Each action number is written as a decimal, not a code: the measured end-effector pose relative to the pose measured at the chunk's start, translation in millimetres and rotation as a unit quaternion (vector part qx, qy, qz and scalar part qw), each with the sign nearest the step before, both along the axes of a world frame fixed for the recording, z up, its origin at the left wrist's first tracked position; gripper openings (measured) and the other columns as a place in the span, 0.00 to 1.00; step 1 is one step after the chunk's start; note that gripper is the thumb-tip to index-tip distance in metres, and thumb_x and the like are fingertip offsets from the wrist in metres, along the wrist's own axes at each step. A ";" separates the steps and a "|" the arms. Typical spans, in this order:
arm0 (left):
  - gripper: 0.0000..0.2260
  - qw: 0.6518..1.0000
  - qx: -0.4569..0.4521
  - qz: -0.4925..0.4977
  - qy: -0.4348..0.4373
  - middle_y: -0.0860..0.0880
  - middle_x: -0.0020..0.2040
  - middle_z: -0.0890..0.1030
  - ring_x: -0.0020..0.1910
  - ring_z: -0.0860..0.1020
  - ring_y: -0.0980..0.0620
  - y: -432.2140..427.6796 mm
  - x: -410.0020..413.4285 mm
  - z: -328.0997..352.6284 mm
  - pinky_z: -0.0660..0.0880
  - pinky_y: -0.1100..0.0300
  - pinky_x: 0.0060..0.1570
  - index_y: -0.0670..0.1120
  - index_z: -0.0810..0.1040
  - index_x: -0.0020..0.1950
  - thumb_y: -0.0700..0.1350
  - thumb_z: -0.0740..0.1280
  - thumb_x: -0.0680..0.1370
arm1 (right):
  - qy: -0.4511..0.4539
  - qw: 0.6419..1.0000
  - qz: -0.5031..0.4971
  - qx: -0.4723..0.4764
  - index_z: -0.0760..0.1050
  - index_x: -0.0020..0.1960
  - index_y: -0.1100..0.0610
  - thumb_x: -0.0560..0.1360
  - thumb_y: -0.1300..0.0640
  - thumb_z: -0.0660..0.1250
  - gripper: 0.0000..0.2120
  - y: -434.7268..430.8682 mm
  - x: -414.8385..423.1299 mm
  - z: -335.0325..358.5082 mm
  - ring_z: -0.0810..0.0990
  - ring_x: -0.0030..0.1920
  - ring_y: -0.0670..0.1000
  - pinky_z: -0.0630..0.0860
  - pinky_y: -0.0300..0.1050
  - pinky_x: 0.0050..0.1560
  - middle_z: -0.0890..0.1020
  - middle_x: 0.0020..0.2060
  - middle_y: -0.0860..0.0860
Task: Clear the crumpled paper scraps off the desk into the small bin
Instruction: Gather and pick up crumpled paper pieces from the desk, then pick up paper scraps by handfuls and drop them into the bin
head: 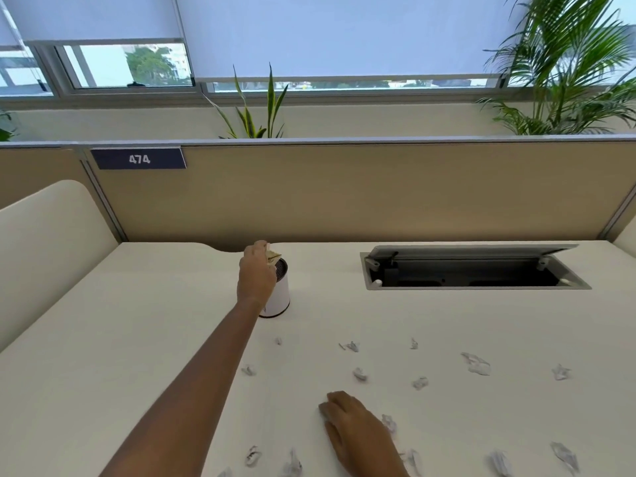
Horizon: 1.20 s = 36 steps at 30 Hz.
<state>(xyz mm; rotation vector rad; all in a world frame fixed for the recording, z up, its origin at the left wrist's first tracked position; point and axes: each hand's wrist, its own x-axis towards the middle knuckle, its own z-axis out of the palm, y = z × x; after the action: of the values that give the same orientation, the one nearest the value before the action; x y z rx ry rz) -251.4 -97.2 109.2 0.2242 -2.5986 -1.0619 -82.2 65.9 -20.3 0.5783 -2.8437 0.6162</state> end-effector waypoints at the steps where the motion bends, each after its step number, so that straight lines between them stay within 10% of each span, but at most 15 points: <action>1: 0.20 1.000 -0.012 -0.007 -0.007 0.40 0.65 0.70 0.62 0.70 0.39 -0.7 -0.5 -2.2 0.69 0.50 0.58 0.41 0.68 0.67 0.32 0.60 0.75 | 0.000 1.000 -0.002 -0.008 0.76 0.37 0.43 0.64 0.49 0.53 0.12 0.8 0.6 -0.9 0.79 0.35 0.35 0.70 0.25 0.27 0.82 0.37 0.38; 11: 0.17 0.984 -0.141 -0.023 0.104 0.38 0.60 0.77 0.61 0.75 0.38 -17.0 35.7 -23.6 0.73 0.47 0.58 0.37 0.76 0.61 0.37 0.66 0.72 | 0.023 0.996 -0.064 -0.058 0.77 0.40 0.50 0.69 0.55 0.55 0.12 2.9 -17.9 9.1 0.78 0.38 0.41 0.72 0.31 0.33 0.82 0.37 0.44; 17: 0.18 0.964 -0.261 -0.038 0.039 0.35 0.58 0.79 0.60 0.77 0.34 -49.5 77.0 -62.7 0.76 0.43 0.53 0.38 0.79 0.56 0.39 0.66 0.67 | 0.026 0.987 -0.146 -0.065 0.79 0.46 0.59 0.62 0.71 0.73 0.15 9.3 -61.9 27.0 0.81 0.47 0.57 0.78 0.42 0.37 0.83 0.46 0.58; 22: 0.20 0.956 -0.289 -0.025 -0.048 0.36 0.56 0.81 0.57 0.79 0.34 -92.3 97.7 -79.4 0.76 0.41 0.52 0.39 0.81 0.53 0.46 0.56 0.72 | -0.086 0.984 -0.156 0.021 0.66 0.66 0.53 0.78 0.64 0.56 0.18 1.8 -78.7 36.3 0.69 0.61 0.59 0.74 0.50 0.53 0.69 0.65 0.58; 29: 0.16 0.981 -0.175 0.024 -0.081 0.42 0.71 0.70 0.74 0.62 0.43 -128.8 111.8 -99.7 0.56 0.46 0.72 0.42 0.75 0.65 0.45 0.57 0.80 | -0.085 0.985 -0.137 0.061 0.71 0.45 0.61 0.73 0.71 0.55 0.09 -19.7 -78.9 30.1 0.67 0.44 0.52 0.62 0.43 0.32 0.70 0.43 0.53; 36: 0.28 0.980 -0.154 -0.031 -0.120 0.48 0.74 0.65 0.75 0.60 0.51 -117.8 108.8 -105.3 0.55 0.54 0.73 0.46 0.69 0.70 0.52 0.44 0.75 | -0.047 0.991 -0.102 -0.078 0.77 0.51 0.64 0.73 0.70 0.57 0.12 -52.5 -97.1 51.5 0.77 0.49 0.60 0.73 0.47 0.47 0.79 0.48 0.61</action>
<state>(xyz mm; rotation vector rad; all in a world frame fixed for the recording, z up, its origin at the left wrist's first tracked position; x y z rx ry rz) -142.6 -215.0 3.9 0.2088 -2.9585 -0.6716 -179.4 13.3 31.2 0.2354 -2.8562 0.8371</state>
